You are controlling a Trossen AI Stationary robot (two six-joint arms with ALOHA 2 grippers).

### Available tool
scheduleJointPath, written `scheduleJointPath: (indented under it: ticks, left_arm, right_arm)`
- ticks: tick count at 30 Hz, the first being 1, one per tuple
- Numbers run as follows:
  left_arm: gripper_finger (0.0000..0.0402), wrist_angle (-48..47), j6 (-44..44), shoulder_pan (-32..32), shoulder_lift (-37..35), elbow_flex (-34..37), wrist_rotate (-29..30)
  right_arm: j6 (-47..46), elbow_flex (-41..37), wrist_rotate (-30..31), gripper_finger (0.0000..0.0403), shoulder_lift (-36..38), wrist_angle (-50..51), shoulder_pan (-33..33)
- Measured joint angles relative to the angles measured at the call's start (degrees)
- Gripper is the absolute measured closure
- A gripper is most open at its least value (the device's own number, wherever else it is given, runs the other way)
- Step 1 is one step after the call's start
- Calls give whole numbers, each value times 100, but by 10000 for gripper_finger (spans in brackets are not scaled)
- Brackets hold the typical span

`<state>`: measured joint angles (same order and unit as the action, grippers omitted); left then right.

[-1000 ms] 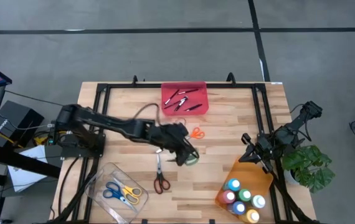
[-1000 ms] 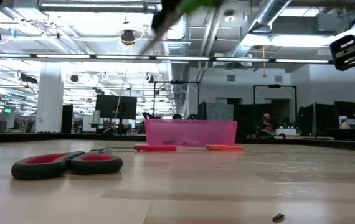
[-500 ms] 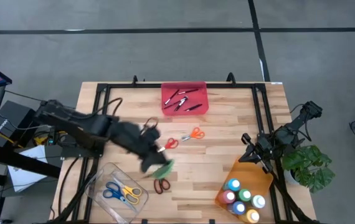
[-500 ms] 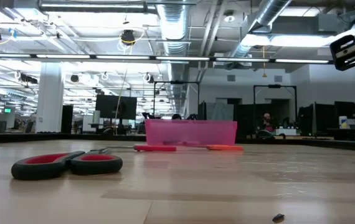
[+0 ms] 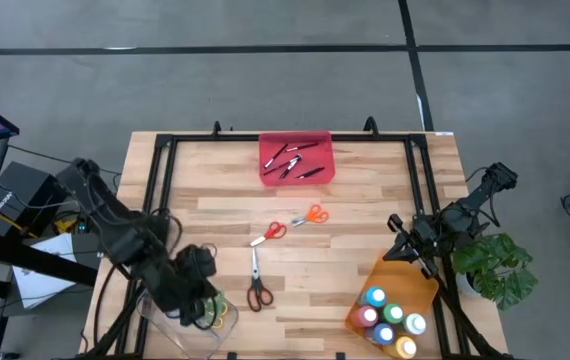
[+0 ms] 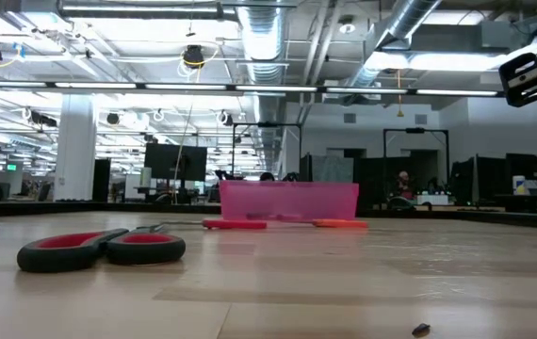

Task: Pick & Place Paint Supplies
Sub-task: Put the green scissors into the transparent bin

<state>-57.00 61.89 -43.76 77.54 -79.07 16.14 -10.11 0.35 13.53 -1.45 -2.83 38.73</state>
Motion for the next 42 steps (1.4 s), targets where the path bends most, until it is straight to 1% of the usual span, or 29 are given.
scheduleJointPath:
  ticks: [6,13,15,20,24,27,29,34,42]
  left_arm:
    - [388,631,-6,-220,240,757,-248]
    - [390,1946,-213,-255,244,1580,-267]
    - [389,2232,-321,-252,244,1796,-413]
    - [390,2377,-353,-250,244,2231,-784]
    - [389,2451,-590,-250,244,2475,-1055]
    - [389,2626,-648,-250,244,2650,-1060]
    - [390,2817,-656,-250,256,2733,-1176]
    - [390,2914,-909,-250,413,2761,-1414]
    - [390,2906,-1016,-370,718,2761,-1518]
  right_arm:
    - [0,-1,1,394,0,0,0]
    - [2,0,1,394,0,0,0]
    - [0,1,1,394,0,0,-1]
    - [0,1,0,394,1,0,1]
    - [0,1,1,394,0,0,1]
    - [0,0,0,394,0,0,1]
    - [0,1,1,394,2,0,1]
    - [0,1,0,394,0,0,0]
    - [1,1,-1,394,0,0,1]
